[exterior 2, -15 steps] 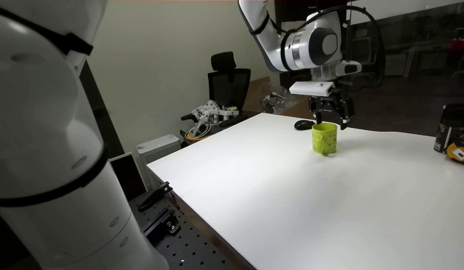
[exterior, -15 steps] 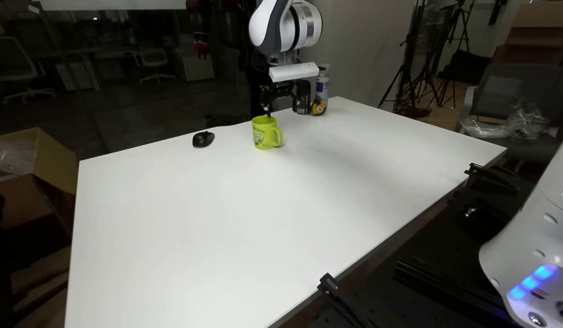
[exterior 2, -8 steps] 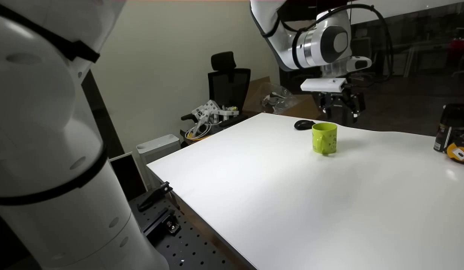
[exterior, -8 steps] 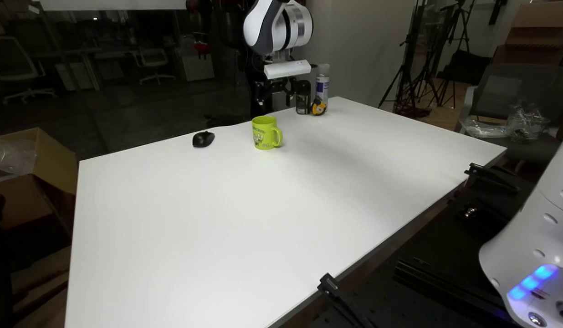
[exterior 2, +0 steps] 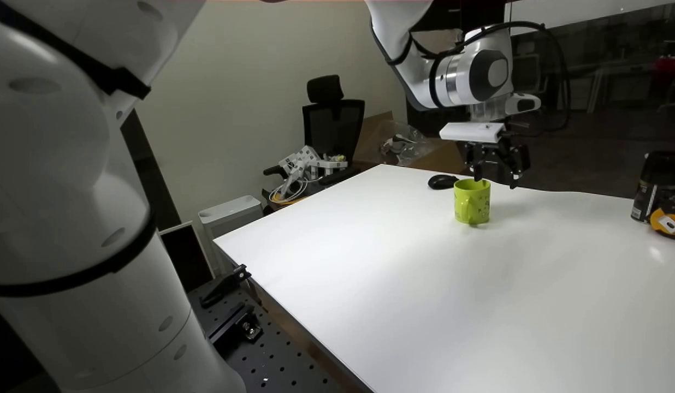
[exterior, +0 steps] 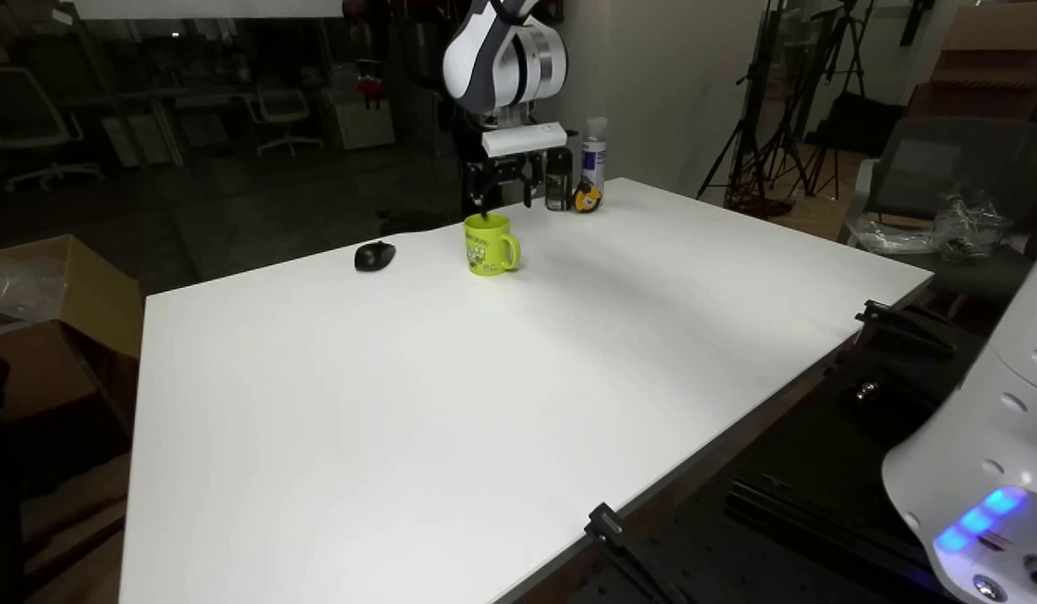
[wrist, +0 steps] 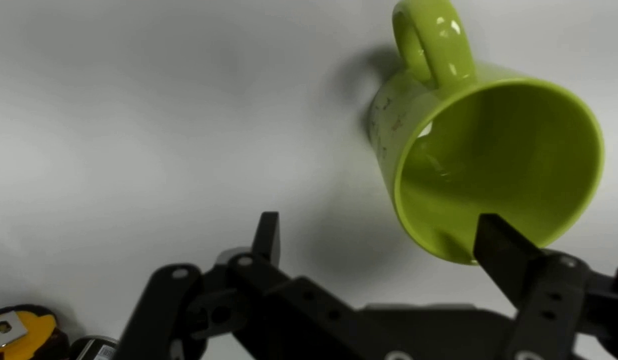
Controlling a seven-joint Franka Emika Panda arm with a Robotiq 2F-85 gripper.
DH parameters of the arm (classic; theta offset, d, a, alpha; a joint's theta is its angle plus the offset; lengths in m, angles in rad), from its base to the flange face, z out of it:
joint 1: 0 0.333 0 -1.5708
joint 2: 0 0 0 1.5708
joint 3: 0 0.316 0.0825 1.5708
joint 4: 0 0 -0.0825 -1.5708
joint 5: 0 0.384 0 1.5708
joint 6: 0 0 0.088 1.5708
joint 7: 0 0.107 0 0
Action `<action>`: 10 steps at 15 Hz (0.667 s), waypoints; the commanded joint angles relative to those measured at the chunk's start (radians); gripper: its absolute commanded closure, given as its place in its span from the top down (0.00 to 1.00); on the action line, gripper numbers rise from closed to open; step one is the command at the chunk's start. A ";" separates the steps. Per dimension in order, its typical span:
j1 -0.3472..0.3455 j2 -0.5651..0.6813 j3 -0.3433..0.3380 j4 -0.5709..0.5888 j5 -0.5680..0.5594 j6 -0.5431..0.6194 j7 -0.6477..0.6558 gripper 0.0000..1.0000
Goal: Move the yellow mug forward
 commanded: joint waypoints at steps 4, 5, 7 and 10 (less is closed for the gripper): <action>-0.003 0.021 -0.010 0.016 0.005 -0.047 0.019 1.00; -0.002 0.032 -0.010 0.025 0.003 -0.064 0.017 1.00; 0.004 0.053 -0.012 0.044 -0.003 -0.097 0.020 0.75; 0.011 0.068 -0.010 0.051 -0.005 -0.115 0.021 0.52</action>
